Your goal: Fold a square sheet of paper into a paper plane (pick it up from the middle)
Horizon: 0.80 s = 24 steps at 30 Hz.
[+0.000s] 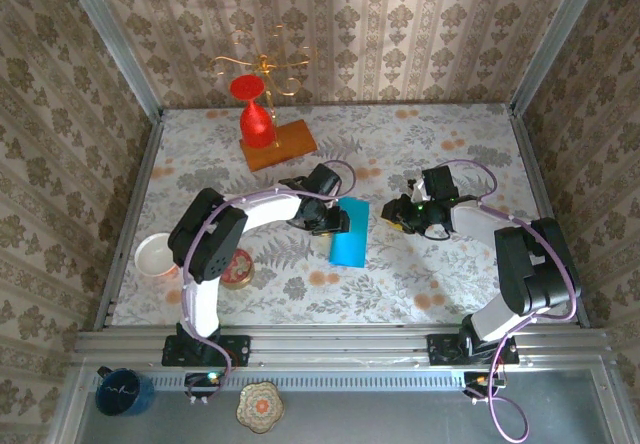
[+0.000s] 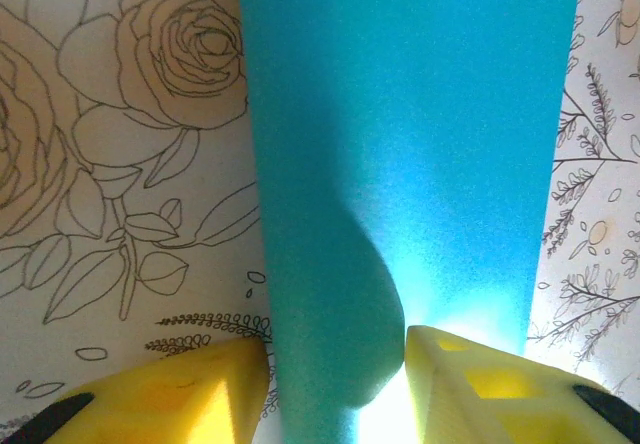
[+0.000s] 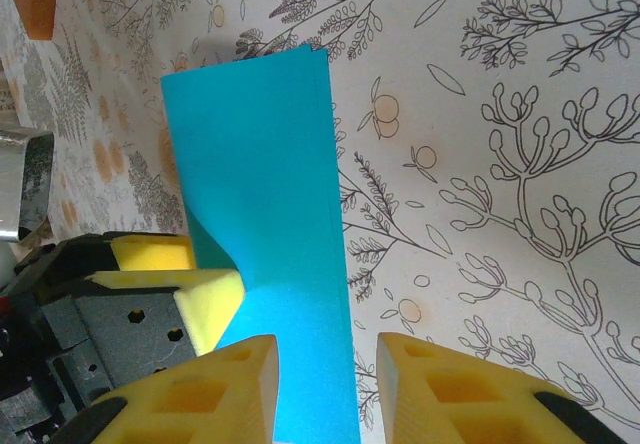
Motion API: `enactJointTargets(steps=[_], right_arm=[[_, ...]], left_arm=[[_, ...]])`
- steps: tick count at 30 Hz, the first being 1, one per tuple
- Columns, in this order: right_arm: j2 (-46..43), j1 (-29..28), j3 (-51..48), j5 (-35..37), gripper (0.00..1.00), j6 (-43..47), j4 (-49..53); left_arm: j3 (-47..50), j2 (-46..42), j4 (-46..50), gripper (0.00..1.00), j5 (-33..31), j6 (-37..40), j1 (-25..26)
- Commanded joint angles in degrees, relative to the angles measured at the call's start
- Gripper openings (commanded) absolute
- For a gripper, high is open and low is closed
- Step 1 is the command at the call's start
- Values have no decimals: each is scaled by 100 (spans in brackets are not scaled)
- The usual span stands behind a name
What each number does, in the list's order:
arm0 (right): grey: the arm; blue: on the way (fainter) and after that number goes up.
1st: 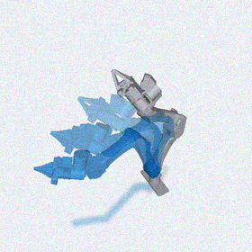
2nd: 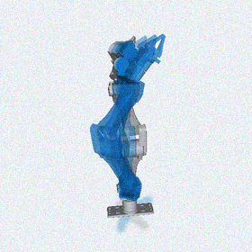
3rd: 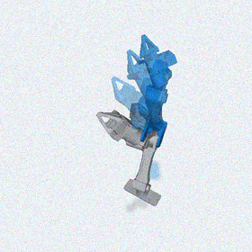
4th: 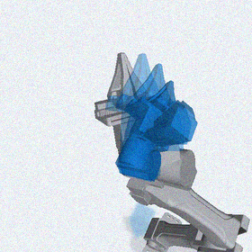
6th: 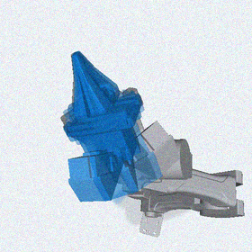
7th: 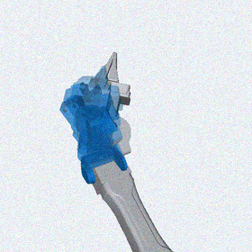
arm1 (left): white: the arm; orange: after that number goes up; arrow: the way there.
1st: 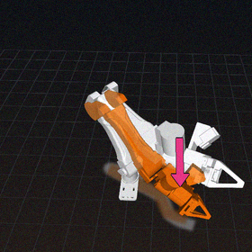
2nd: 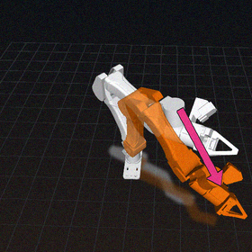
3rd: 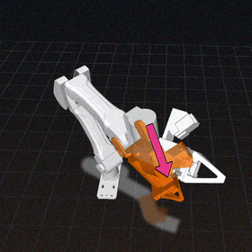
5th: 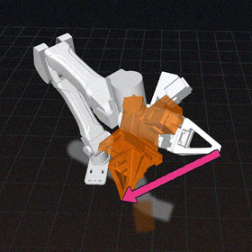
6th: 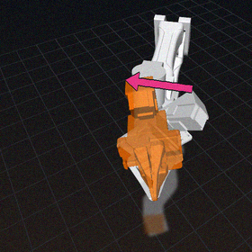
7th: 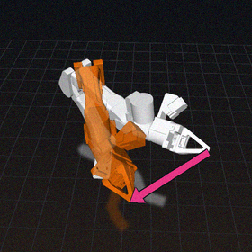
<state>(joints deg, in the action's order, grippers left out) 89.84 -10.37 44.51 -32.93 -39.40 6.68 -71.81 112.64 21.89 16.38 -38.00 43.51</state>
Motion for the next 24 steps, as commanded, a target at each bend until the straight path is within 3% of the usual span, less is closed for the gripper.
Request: enactJointTargets(steps=[1,13,24], right_arm=[[51,-16,49,76,33,-13,106],[215,-60,49,-95,33,17,37],[458,-503,184,-202,25,73,38]], left_arm=[[208,677,317,45,-169,218,196],[143,873,375,45,-196,346,245],[64,1022,505,46,-234,249,246]])
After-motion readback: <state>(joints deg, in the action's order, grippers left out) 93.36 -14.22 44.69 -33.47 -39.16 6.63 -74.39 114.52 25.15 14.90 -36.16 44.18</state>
